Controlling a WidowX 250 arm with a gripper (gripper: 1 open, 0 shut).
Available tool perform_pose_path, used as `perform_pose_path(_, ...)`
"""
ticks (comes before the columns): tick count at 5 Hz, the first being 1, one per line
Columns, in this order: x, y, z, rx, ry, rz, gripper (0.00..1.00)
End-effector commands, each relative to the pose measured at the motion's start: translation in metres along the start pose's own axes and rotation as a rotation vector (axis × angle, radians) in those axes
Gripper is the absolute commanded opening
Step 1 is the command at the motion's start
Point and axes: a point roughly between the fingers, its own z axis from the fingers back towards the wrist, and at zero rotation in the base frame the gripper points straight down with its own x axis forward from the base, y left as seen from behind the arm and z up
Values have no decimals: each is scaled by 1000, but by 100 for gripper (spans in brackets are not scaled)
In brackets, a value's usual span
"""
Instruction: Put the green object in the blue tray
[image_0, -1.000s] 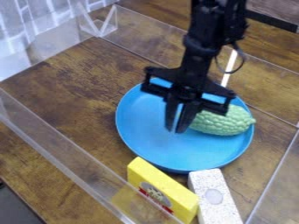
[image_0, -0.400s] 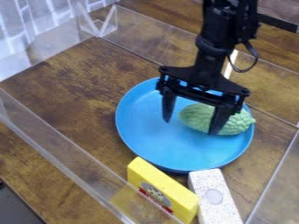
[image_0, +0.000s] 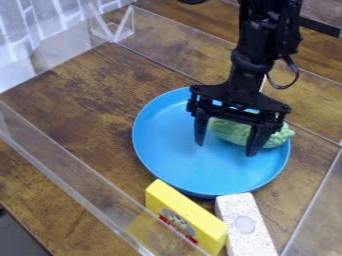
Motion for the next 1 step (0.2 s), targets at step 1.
perform_pose_path(1, 19, 6, 26, -50, -57, 25, 100)
